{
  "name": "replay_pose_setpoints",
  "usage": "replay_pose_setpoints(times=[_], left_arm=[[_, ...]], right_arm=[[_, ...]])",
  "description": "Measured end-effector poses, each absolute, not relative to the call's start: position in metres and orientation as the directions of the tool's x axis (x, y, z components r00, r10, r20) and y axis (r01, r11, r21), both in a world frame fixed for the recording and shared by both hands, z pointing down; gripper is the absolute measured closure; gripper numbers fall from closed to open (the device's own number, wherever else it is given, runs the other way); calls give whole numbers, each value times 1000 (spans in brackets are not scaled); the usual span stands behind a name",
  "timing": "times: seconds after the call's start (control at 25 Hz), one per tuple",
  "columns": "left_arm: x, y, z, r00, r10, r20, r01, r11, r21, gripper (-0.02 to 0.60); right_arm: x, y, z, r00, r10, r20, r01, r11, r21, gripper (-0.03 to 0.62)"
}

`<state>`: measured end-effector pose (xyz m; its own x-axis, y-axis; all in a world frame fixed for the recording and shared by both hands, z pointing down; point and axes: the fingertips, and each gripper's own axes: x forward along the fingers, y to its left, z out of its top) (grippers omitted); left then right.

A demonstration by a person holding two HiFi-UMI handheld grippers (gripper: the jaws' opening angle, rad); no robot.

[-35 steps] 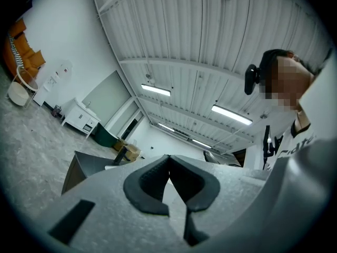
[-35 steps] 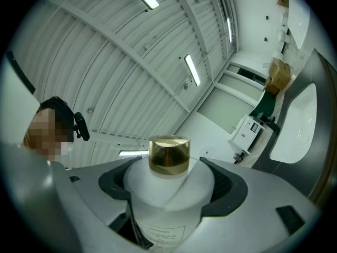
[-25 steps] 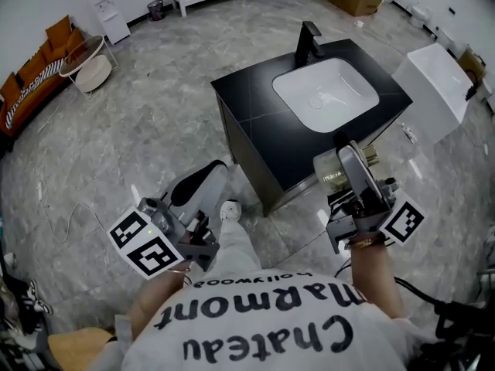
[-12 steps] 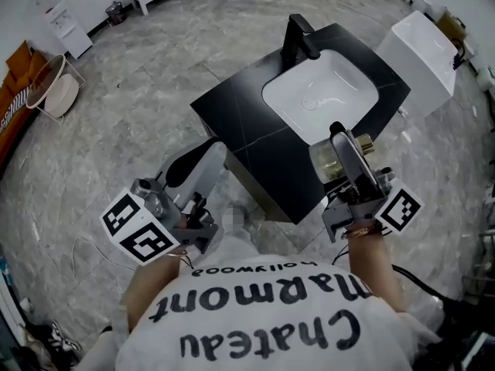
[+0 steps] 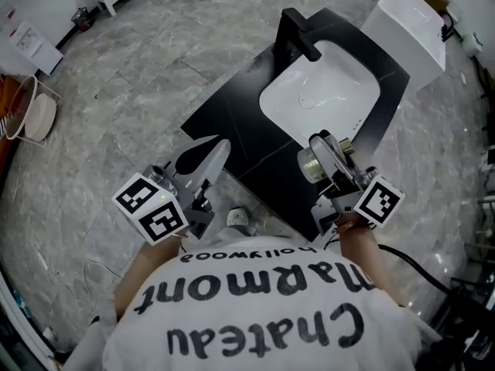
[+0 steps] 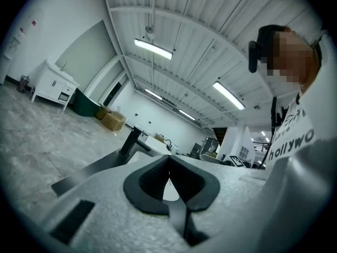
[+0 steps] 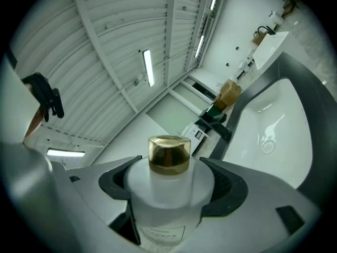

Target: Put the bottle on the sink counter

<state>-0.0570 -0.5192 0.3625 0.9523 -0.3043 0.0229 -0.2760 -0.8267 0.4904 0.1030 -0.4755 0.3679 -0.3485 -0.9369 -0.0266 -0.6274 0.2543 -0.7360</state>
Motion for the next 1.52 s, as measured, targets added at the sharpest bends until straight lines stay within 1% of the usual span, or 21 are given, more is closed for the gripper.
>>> replay_pose_setpoints(times=[0.2, 0.32, 0.4, 0.6, 0.76, 0.96, 1.12, 1.28, 1.52], left_arm=[[-46, -545, 396, 962, -254, 99, -268, -825, 497, 566], [-41, -555, 412, 968, -214, 132, -251, -787, 564, 566], [-39, -558, 415, 971, -196, 140, -241, -767, 595, 566], [-37, -563, 413, 975, -147, 170, -217, -807, 550, 566], [-37, -569, 410, 975, -142, 171, -214, -816, 537, 566], [-39, -573, 416, 967, -168, 193, -247, -810, 532, 566], [-40, -567, 418, 967, -157, 201, -242, -809, 535, 566], [-38, -569, 416, 966, -166, 198, -249, -801, 544, 566], [-28, -565, 411, 968, -164, 191, -243, -808, 537, 566]], right_arm=[[107, -488, 416, -286, -950, 122, -708, 124, -696, 246], [114, -487, 447, -215, -945, 247, -788, 19, -615, 246], [116, -489, 461, -189, -933, 306, -841, -7, -542, 246], [115, -492, 487, -150, -891, 429, -930, -21, -367, 246], [117, -492, 502, -131, -865, 485, -950, -31, -311, 246], [119, -493, 512, -127, -854, 505, -962, -17, -271, 246], [120, -486, 522, -109, -834, 541, -976, -14, -219, 246], [118, -480, 524, -118, -833, 540, -978, 3, -209, 246], [112, -473, 525, -162, -827, 538, -982, 82, -171, 246]])
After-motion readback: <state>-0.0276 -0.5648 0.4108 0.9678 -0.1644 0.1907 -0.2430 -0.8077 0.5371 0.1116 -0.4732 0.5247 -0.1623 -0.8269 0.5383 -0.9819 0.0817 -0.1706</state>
